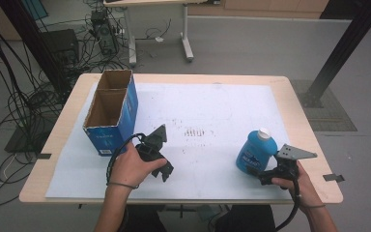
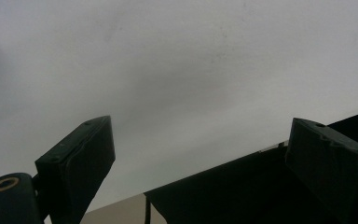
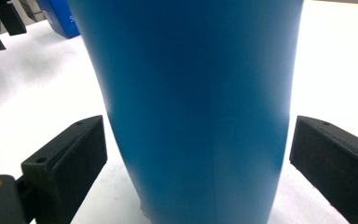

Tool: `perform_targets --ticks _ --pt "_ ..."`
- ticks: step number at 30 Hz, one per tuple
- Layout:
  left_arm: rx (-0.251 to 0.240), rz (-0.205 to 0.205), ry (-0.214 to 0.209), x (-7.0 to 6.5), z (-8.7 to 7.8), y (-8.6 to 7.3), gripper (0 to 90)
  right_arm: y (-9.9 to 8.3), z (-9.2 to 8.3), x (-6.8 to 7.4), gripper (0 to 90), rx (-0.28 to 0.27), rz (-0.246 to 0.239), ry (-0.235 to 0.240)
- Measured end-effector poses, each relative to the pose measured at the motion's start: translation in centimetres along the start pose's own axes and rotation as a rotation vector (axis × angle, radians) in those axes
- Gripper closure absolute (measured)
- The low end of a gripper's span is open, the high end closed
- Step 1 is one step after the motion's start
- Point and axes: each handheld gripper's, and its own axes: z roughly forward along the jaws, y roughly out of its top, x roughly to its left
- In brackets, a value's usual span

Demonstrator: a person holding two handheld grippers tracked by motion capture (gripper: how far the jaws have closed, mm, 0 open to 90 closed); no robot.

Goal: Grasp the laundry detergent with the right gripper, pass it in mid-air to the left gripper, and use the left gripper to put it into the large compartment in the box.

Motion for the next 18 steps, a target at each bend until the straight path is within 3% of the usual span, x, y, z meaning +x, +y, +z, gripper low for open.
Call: perform_targets --ticks 18 --pt "-0.001 0.002 -0.001 0.00 -0.03 -0.04 8.4 0.04 0.27 -0.02 3.5 0.000 -0.001 0.002"
